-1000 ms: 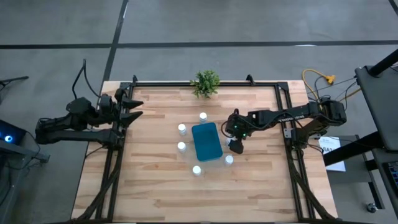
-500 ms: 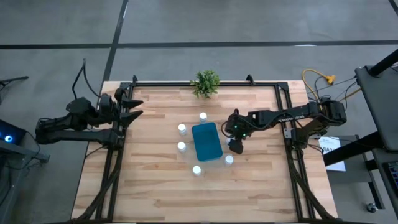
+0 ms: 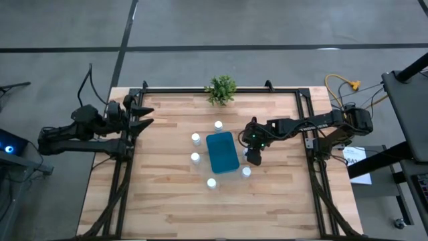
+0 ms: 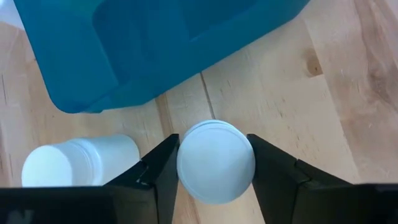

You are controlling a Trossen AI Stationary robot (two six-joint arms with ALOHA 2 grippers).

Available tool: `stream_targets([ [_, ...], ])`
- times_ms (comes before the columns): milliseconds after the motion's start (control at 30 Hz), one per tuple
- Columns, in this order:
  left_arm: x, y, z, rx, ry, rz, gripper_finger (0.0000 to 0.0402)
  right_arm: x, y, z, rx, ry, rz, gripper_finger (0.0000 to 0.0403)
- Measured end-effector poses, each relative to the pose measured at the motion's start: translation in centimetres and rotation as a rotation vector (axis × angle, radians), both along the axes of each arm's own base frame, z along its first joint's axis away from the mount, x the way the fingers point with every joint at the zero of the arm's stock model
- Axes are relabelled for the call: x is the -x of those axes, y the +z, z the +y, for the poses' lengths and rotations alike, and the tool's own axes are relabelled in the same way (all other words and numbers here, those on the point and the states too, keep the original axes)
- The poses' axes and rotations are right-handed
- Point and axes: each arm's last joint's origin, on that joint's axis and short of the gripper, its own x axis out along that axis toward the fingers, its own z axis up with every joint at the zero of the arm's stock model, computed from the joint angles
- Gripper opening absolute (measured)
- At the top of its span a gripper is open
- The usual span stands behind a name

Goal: Pick and place pill bottles into a basket
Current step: Put the white medicine bottle into the blue bin

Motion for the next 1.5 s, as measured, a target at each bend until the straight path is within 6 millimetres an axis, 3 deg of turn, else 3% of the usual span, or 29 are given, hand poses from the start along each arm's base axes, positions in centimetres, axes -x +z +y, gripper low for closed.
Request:
stream_targets([
  [767,0.0,0.0,0.1,0.004,0.018,0.000,0.0187,-0.3,0.6,-0.8,0.009,-0.029,-0.001,0.0151],
  [1167,0.0,0.0,0.0,0.004,0.017,0.003,0.0187,-1.4,4.8,-2.8,0.065,0.011,-0.016,0.0151],
  [1500,0.0,0.0,0.0,0.005,0.017,0.003,0.0187,-2.9,8.7,-3.6,0.116,0.029,-0.133,0.0151],
])
